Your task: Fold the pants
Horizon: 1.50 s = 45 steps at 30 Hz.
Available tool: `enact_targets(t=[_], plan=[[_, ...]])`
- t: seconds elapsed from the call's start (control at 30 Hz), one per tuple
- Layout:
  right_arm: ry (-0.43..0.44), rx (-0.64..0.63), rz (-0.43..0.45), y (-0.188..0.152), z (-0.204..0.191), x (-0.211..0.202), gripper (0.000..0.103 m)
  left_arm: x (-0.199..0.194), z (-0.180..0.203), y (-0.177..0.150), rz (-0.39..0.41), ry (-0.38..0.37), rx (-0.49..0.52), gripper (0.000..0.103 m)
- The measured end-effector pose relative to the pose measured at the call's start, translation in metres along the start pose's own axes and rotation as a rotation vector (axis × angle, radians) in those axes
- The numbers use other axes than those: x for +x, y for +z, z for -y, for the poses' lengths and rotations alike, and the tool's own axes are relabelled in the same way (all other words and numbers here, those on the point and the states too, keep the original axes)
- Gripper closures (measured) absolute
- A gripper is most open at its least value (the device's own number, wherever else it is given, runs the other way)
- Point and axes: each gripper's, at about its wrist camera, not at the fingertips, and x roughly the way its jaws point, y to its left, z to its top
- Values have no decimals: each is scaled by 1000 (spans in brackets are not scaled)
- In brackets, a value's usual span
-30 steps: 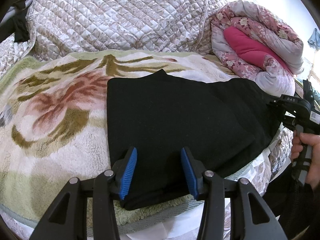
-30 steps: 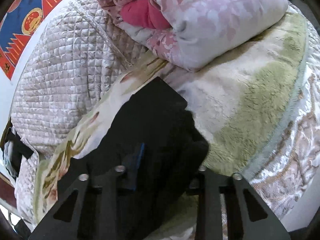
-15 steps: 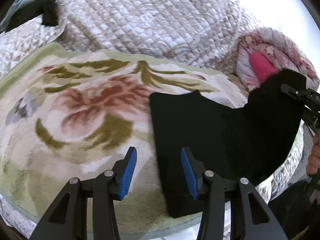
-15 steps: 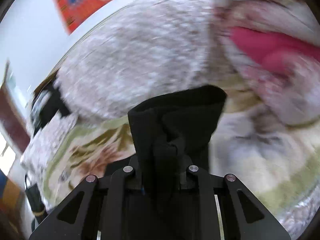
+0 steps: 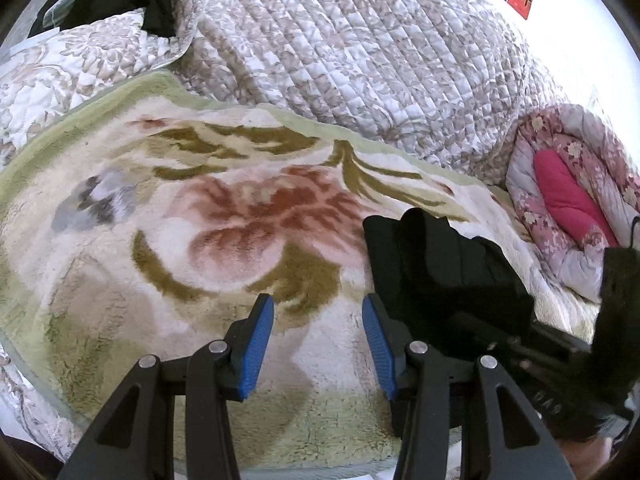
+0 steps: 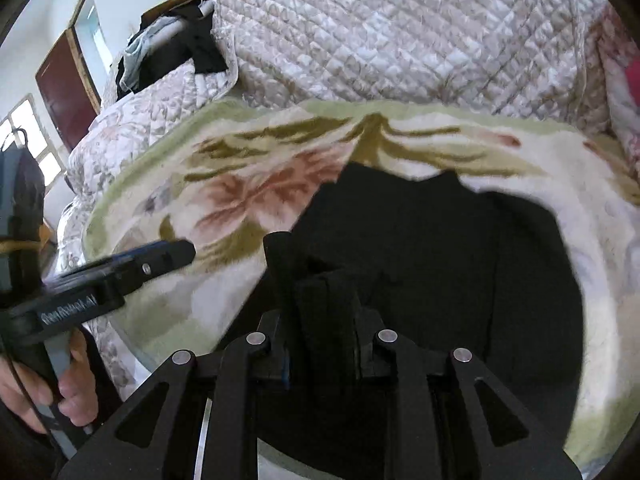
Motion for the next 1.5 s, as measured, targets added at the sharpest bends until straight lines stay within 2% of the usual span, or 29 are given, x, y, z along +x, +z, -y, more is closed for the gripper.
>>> enact_targets(t=[0.13, 0.23, 0.33, 0.5, 0.57, 0.67, 0.73, 0.83, 0.87, 0.9, 0.97, 1.0, 1.03, 1.1, 1.17, 1.27, 1.33, 1.4, 1.5], plan=[[-1, -45, 33, 7, -10, -10, 83, -2, -5, 1, 8, -1, -12, 54], [-15, -95, -21, -9, -17, 9, 82, -3, -7, 1, 9, 4, -21, 54], [-29, -137, 7, -19, -25, 7, 81, -3, -9, 1, 10, 7, -26, 54], [8, -178, 20, -24, -30, 2, 61, -3, -7, 2, 4, 0, -17, 54], [18, -180, 14, -25, -33, -4, 57, -4, -5, 2, 5, -3, -10, 54], [82, -157, 20, -22, -33, -22, 56, -5, -3, 2, 5, -2, -9, 54], [118, -162, 67, -18, -32, -42, 56, -5, -1, 4, 8, -2, -10, 54], [116, -108, 143, -15, -16, -66, 56, -5, 4, 5, 8, -2, 1, 54], [97, -82, 155, -15, -9, -69, 56, -5, 7, 4, 6, -2, 7, 54], [40, -45, 146, -17, 3, -67, 56, -4, 8, 5, 3, -4, 13, 54], [-34, -3, 47, -22, 17, -50, 56, -4, 14, 5, -4, -6, 24, 54], [-35, 12, -56, -26, 24, -33, 57, -5, 17, 6, -5, -10, 30, 54], [-21, 3, -100, -31, 25, -24, 57, -5, 22, 7, -6, -17, 39, 54], [17, -26, -83, -24, 22, -29, 58, -6, 31, 12, -4, -32, 59, 54], [58, 8, -61, -13, 31, -35, 58, -4, 41, 19, -6, -45, 83, 54], [-22, 65, -10, 14, 64, -47, 58, 2, 57, 32, -11, -83, 118, 54], [-96, 123, -15, 32, 93, -48, 58, 13, 72, 41, -28, -113, 169, 54], [-120, 151, -25, 45, 113, -42, 71, 27, 86, 48, -47, -137, 216, 54], [-131, 159, -62, 57, 131, -27, 78, 53, 106, 55, -72, -186, 274, 54]])
